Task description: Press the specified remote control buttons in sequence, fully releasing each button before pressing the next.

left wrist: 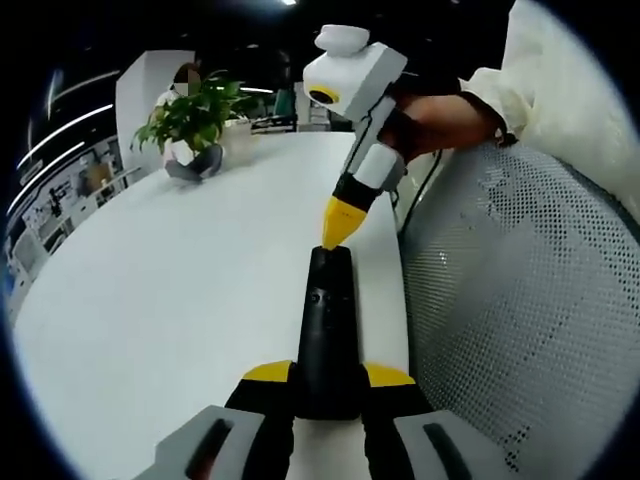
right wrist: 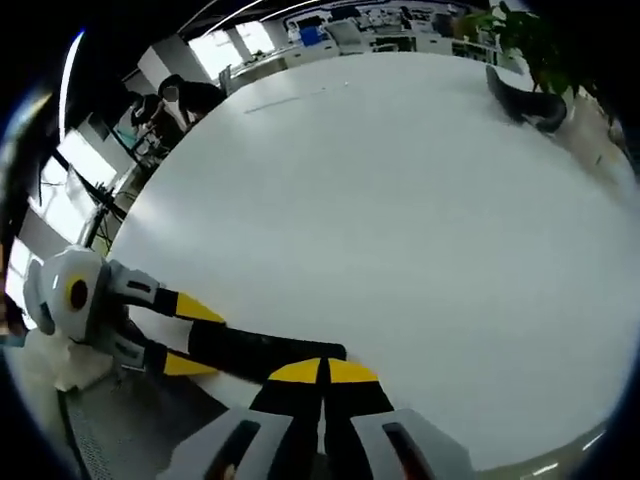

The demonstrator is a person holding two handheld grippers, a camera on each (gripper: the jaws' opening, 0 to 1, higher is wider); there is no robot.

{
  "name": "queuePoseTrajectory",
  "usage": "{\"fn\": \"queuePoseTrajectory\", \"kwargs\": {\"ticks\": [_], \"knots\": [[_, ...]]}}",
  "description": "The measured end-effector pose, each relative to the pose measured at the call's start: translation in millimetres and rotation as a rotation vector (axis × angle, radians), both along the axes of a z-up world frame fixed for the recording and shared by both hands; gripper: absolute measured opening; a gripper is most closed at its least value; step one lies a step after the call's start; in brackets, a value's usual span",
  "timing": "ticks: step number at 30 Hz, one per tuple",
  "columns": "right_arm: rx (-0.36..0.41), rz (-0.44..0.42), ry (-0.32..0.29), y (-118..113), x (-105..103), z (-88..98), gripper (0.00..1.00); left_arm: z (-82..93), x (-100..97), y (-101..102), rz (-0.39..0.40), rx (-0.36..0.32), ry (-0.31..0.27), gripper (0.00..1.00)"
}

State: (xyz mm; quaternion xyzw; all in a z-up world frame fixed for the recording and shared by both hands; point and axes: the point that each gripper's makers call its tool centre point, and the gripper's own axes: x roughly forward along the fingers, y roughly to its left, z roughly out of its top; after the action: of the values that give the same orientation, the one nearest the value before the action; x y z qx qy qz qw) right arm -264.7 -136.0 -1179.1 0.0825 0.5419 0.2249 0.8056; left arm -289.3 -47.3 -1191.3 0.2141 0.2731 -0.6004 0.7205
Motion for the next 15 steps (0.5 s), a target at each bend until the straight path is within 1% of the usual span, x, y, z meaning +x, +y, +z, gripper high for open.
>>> {"fn": "queuePoseTrajectory", "kwargs": {"ticks": [2, 3, 6, 8, 10, 12, 15], "knots": [[0.057, -0.023, -0.034, 5, 6, 7.0, 0.00, 0.4, -1.0, -1, -0.010, -0.002, -0.004, 0.24], [0.090, -0.040, -0.030, 8, 6, 10.8, 0.00, 0.3, -1.2, -1, -0.010, -0.001, -0.001, 0.24], [0.091, -0.042, 0.008, 7, 3, 5.8, 0.00, 0.3, -0.5, -1, -0.010, -0.002, 0.002, 0.24], [0.099, -0.044, 0.020, 8, 2, 4.1, 0.00, 0.2, -0.2, -1, -0.009, -0.003, 0.003, 0.24], [0.088, -0.032, 0.032, 8, 1, 0.1, 0.00, 0.4, 0.0, -1, -0.009, -0.004, 0.004, 0.24], [0.090, -0.023, 0.048, 11, -3, 0.7, 0.00, 0.6, -0.1, -1, -0.008, -0.004, 0.005, 0.24], [0.090, -0.015, 0.055, 13, -5, 0.4, 0.00, 0.9, -0.1, -1, -0.008, -0.004, 0.005, 0.24]]}}
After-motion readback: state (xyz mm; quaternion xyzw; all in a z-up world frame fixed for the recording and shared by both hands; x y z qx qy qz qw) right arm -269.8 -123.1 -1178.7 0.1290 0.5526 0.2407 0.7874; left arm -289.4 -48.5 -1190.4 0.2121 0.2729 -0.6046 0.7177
